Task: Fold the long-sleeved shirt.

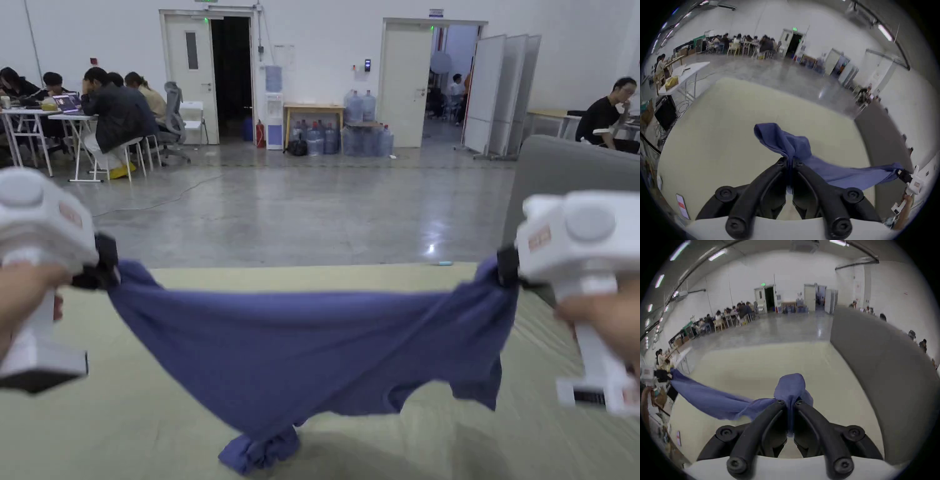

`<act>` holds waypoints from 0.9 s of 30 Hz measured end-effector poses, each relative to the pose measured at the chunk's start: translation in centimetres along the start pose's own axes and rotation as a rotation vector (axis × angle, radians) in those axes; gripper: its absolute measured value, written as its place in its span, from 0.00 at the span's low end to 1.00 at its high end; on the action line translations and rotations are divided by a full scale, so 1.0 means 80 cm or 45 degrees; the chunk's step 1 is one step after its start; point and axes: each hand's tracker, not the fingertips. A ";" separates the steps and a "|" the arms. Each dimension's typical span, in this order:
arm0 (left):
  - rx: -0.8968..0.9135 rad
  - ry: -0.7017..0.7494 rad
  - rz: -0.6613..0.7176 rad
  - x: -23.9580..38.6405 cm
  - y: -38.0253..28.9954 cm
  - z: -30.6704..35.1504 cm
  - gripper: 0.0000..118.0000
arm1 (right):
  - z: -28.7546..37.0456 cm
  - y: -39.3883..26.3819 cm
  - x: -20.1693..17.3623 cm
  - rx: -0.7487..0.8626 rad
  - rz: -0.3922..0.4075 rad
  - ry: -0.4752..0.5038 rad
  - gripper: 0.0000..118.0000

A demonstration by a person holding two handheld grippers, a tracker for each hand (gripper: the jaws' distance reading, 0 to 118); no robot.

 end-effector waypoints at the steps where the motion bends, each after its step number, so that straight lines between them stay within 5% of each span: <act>1: -0.039 0.004 -0.037 -0.010 -0.025 -0.018 0.01 | -0.004 -0.048 -0.004 -0.033 0.015 -0.009 0.06; 3: -0.117 0.016 -0.066 -0.030 -0.075 -0.045 0.01 | -0.012 -0.121 0.000 -0.086 0.009 0.018 0.06; 6: -0.257 0.021 -0.061 -0.061 -0.153 -0.071 0.01 | -0.017 -0.224 -0.003 -0.208 0.136 -0.099 0.06; 16: -0.428 -0.016 -0.018 -0.137 -0.362 -0.015 0.01 | 0.081 -0.428 0.006 -0.420 -0.027 0.044 0.06; 21: -0.462 -0.011 0.101 -0.176 -0.446 0.019 0.01 | 0.115 -0.495 0.008 -0.534 -0.085 -0.005 0.06; 24: -0.508 -0.021 0.222 -0.200 -0.491 0.024 0.01 | 0.123 -0.533 0.015 -0.629 -0.221 0.021 0.06; 27: -0.530 -0.034 0.334 -0.216 -0.523 0.020 0.01 | 0.118 -0.559 0.014 -0.694 -0.221 -0.028 0.06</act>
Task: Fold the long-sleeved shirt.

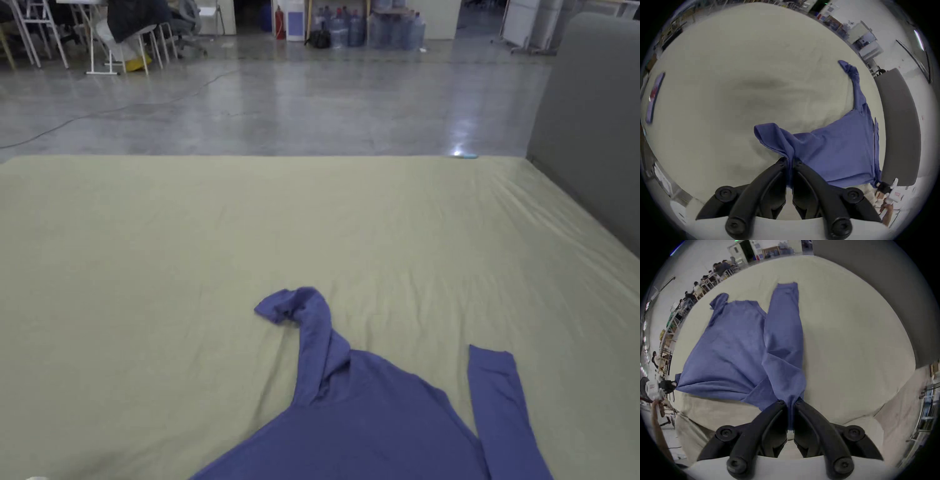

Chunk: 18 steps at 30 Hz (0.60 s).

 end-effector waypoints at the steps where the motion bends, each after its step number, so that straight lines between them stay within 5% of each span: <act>1: -0.004 0.003 0.013 -0.005 -0.003 -0.006 0.01 | -0.007 -0.002 0.001 -0.013 -0.001 -0.007 0.06; 11: 0.043 0.063 0.112 -0.043 -0.007 -0.055 0.06 | -0.066 0.008 0.023 -0.158 -0.165 0.011 0.06; 13: 0.049 0.015 0.136 -0.043 -0.004 -0.048 0.26 | -0.065 0.014 0.024 -0.175 -0.181 0.013 0.19; 14: 0.049 -0.086 0.153 -0.040 -0.003 -0.035 0.54 | -0.056 0.017 0.024 -0.176 -0.180 0.020 0.30; 15: 0.057 -0.116 0.152 -0.036 -0.009 -0.020 0.98 | -0.041 0.020 0.022 -0.164 -0.157 0.036 0.67; 16: 0.084 -0.093 0.147 -0.032 -0.014 -0.004 1.00 | -0.025 0.018 0.021 -0.111 -0.136 0.026 0.97; 18: 0.279 -0.152 0.083 -0.034 -0.022 0.053 1.00 | 0.018 0.007 0.017 0.127 -0.109 0.051 0.97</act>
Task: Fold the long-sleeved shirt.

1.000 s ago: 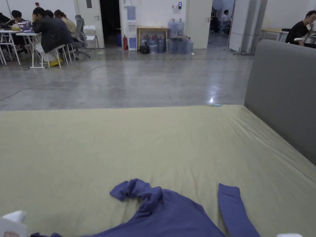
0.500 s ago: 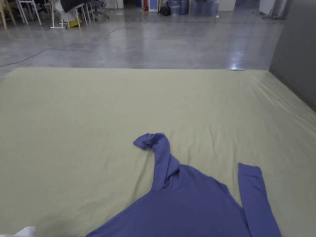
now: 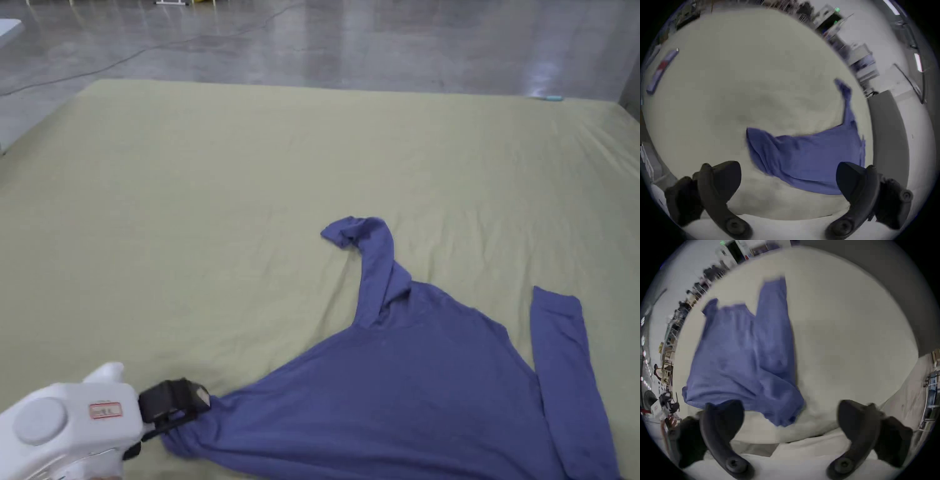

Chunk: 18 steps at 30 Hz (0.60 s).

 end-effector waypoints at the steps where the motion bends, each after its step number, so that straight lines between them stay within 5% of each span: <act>1: 0.029 0.002 0.004 0.011 -0.027 0.019 1.00 | 0.012 0.000 -0.002 0.027 0.007 0.002 0.99; 5: -0.024 0.110 0.028 0.013 -0.074 0.040 1.00 | 0.076 -0.015 -0.033 0.044 -0.001 0.049 1.00; 6: -0.119 0.136 0.053 0.012 -0.086 0.035 1.00 | 0.080 -0.021 -0.043 0.033 -0.005 0.078 0.95; 7: -0.236 0.159 0.043 0.011 -0.098 0.030 0.89 | 0.082 -0.028 -0.053 0.020 0.007 0.111 0.76; 8: -0.257 0.184 0.016 -0.001 -0.109 0.018 0.48 | 0.058 -0.027 -0.049 0.022 0.049 0.137 0.34; 9: -0.237 0.220 -0.011 -0.012 -0.114 0.005 0.00 | 0.055 -0.034 -0.063 0.037 0.104 0.124 0.02; 12: -0.273 0.318 -0.062 -0.006 -0.124 -0.017 0.00 | 0.032 -0.048 -0.096 -0.033 0.252 0.116 0.02; 16: -0.105 0.300 0.009 0.004 -0.085 -0.019 0.04 | 0.013 -0.032 -0.111 -0.134 0.250 0.298 0.02; 17: -0.059 0.300 -0.021 0.003 -0.070 -0.022 0.32 | 0.012 -0.025 -0.115 -0.124 0.263 0.290 0.02; 18: -0.068 0.301 -0.039 0.005 -0.057 -0.034 0.98 | 0.011 -0.018 -0.119 -0.113 0.285 0.287 0.02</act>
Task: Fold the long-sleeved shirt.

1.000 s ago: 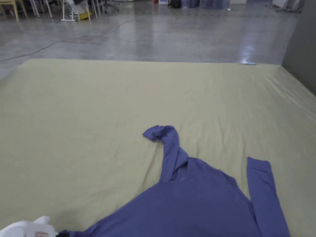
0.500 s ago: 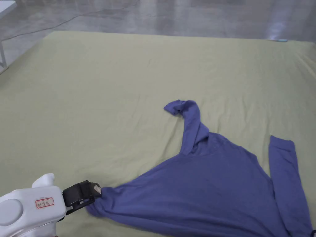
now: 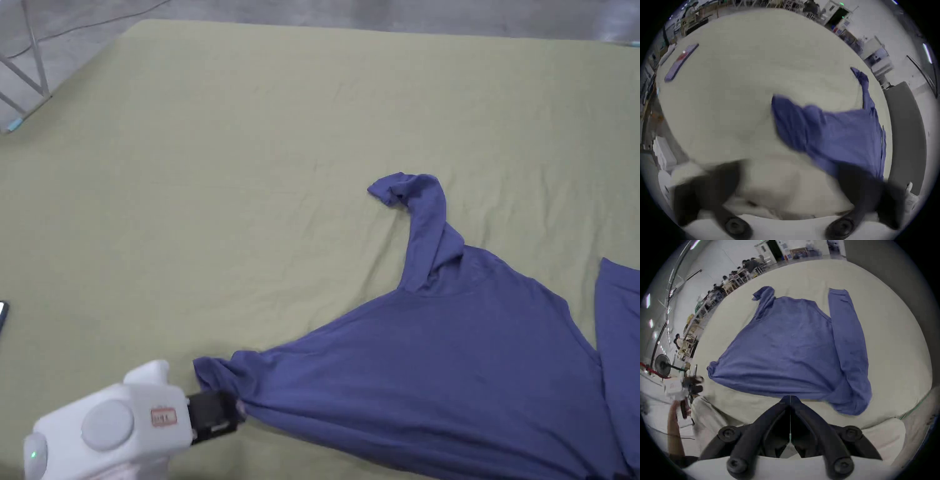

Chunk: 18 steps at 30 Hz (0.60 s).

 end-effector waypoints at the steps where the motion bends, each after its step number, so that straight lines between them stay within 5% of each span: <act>1: -0.066 -0.040 -0.015 0.005 0.001 0.003 1.00 | -0.001 0.007 -0.001 0.007 0.021 -0.011 0.02; 2: 0.058 0.021 -0.003 0.007 0.018 -0.004 1.00 | 0.001 0.000 -0.022 0.033 0.052 -0.053 0.02; 7: -0.039 0.067 0.012 0.022 0.060 -0.078 1.00 | -0.017 0.016 -0.014 -0.005 0.021 -0.029 0.02; 11: -0.110 0.268 -0.220 0.042 0.053 -0.098 0.94 | -0.023 0.022 -0.012 -0.032 0.017 -0.062 0.02; 13: -0.001 0.320 -0.282 0.055 0.041 -0.079 0.59 | -0.027 0.030 -0.011 -0.044 0.029 -0.101 0.02; 15: 0.042 0.256 -0.325 0.057 0.036 -0.059 0.04 | -0.035 0.046 -0.011 -0.062 0.068 -0.166 0.02; 17: -0.028 0.063 -0.232 0.056 0.035 -0.051 0.04 | -0.047 0.077 -0.015 -0.043 0.129 -0.214 0.02; 18: -0.027 0.114 -0.256 0.060 0.032 -0.047 0.04 | -0.055 0.100 -0.017 -0.024 0.155 -0.228 0.02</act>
